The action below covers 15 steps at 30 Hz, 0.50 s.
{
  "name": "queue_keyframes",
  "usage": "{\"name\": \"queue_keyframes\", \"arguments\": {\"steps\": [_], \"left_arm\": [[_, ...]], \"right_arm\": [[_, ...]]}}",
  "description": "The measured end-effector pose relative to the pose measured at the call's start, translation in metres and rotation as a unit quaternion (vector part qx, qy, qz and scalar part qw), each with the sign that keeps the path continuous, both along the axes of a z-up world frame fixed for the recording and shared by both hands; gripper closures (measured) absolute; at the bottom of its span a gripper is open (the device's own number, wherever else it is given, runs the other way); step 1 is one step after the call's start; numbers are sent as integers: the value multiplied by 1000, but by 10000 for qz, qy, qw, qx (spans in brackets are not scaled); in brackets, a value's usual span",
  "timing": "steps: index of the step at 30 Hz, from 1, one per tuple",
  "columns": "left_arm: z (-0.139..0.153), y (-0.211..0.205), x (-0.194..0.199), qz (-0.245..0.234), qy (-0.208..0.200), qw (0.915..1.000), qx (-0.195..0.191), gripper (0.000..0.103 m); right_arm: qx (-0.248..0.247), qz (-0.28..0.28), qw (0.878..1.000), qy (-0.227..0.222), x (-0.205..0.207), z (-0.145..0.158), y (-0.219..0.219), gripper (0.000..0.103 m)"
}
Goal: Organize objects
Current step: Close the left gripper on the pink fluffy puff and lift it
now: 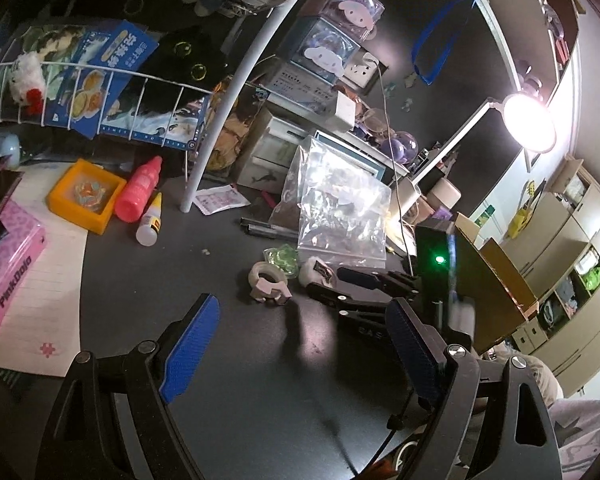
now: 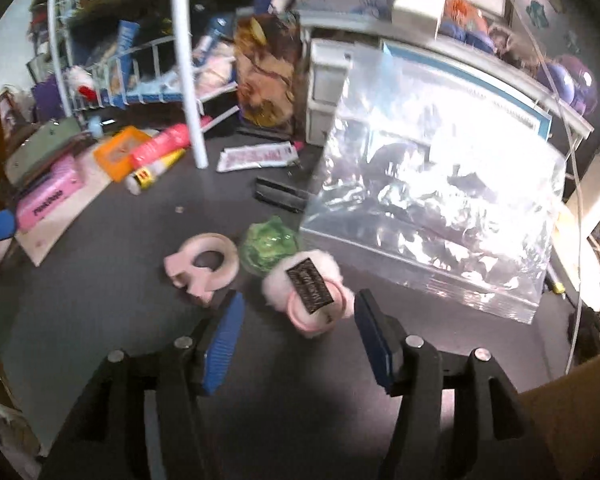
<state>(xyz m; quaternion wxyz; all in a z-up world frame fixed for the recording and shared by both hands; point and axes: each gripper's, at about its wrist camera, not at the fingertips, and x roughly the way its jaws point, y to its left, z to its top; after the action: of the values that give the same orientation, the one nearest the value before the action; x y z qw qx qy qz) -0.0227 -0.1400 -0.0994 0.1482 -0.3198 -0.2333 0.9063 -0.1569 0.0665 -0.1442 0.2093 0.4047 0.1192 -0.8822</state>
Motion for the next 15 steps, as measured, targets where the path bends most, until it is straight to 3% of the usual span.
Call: {"name": "queue_keyframes", "arguments": {"steps": [7,15], "left_arm": [[0,-1,-1,18,-23,10000,3,19],[2,5,-1,-38,-29,10000,-20,19]], "right_arm": [[-38,-56,9997,-241,-15,-12,2,49],[-57,24,9998,-164,-11,-10,3,59]]}}
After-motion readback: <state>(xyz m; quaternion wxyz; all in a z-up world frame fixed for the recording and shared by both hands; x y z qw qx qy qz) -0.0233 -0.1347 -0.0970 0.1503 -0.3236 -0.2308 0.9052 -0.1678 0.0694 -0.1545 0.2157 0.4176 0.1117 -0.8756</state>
